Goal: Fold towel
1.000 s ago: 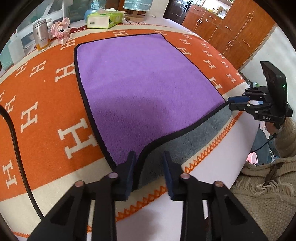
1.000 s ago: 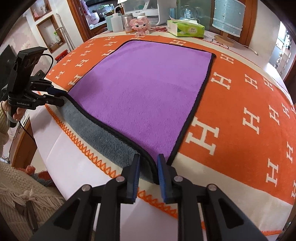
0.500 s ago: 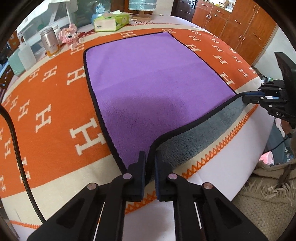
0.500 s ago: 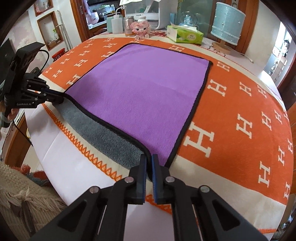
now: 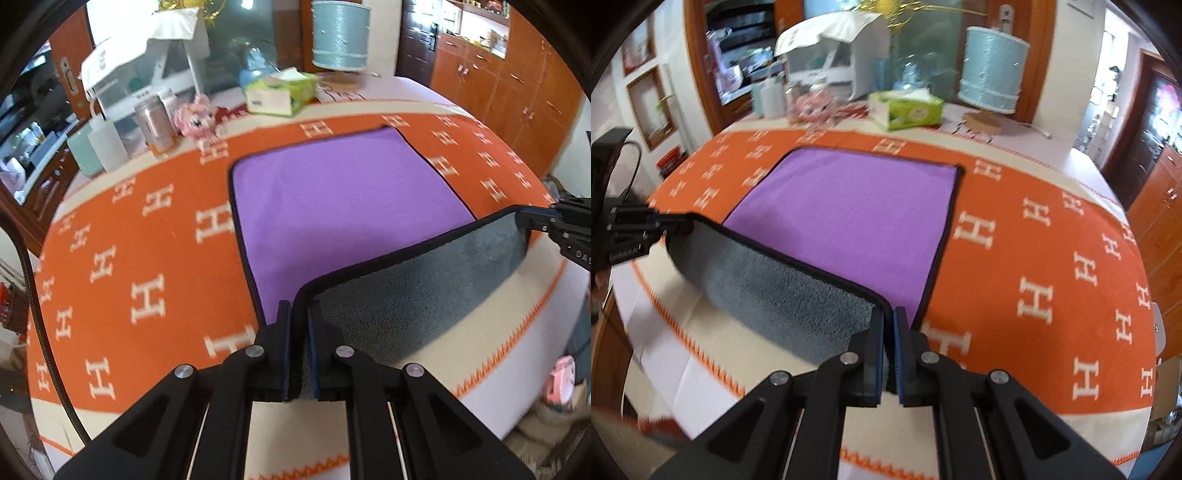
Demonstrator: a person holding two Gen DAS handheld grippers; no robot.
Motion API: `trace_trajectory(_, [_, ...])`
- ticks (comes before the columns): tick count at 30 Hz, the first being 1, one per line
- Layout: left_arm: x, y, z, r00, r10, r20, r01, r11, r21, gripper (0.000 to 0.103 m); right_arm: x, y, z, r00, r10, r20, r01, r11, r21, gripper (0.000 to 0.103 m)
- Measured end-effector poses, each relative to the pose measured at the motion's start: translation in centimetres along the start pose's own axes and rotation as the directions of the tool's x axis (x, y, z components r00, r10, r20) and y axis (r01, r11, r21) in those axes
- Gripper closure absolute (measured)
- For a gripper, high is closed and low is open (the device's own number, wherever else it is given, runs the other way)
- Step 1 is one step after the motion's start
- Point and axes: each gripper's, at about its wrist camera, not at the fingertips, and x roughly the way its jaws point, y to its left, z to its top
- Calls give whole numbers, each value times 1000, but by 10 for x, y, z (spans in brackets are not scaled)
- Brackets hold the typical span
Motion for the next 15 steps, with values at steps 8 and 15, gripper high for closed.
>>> trace_trajectory(8, [16,21,64,997,67,47,-63,995,-82,97,13,-15,65,995,-70,68,65,995,74,98])
trace_trajectory(15, [33,36,110,990,116,74,-106,986,-130,97,44,-30,112,988,-137,65,126,981,149,98])
